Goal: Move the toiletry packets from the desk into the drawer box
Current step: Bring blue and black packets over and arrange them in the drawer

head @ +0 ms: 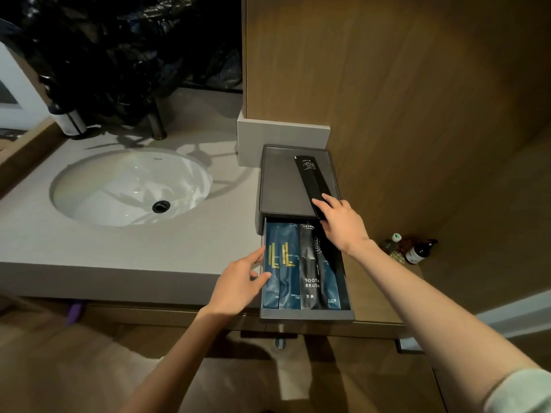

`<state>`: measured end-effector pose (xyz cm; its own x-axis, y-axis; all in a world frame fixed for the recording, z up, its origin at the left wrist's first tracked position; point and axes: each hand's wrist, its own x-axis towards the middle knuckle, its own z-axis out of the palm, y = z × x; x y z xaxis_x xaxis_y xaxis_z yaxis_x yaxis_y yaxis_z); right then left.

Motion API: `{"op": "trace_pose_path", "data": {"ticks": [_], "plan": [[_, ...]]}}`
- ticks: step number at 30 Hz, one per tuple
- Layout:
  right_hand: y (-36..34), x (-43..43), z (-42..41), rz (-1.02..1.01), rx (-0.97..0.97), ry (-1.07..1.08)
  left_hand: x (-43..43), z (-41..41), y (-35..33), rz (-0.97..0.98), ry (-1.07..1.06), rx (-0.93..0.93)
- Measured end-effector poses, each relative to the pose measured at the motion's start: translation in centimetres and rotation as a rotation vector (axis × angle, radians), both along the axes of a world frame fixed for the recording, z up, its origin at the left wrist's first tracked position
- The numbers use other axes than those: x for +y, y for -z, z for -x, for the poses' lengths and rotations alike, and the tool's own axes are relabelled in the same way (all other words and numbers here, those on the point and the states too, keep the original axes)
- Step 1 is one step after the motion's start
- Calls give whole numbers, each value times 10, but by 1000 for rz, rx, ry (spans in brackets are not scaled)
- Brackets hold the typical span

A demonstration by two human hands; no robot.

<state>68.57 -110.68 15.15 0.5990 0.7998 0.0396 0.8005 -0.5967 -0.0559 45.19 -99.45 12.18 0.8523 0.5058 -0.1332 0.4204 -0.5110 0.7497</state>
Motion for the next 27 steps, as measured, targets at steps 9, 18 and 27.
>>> {"op": "trace_pose_path", "data": {"ticks": [9, 18, 27], "plan": [[-2, -12, -2, 68, -224, -80, -3, -4, -11, -50, 16, 57], [-21, -19, 0, -133, -338, -147, 1, -1, -21, -162, 63, 91], [-122, -43, 24, -753, -441, -30, -3, -20, -101, -170, 54, -337]]}}
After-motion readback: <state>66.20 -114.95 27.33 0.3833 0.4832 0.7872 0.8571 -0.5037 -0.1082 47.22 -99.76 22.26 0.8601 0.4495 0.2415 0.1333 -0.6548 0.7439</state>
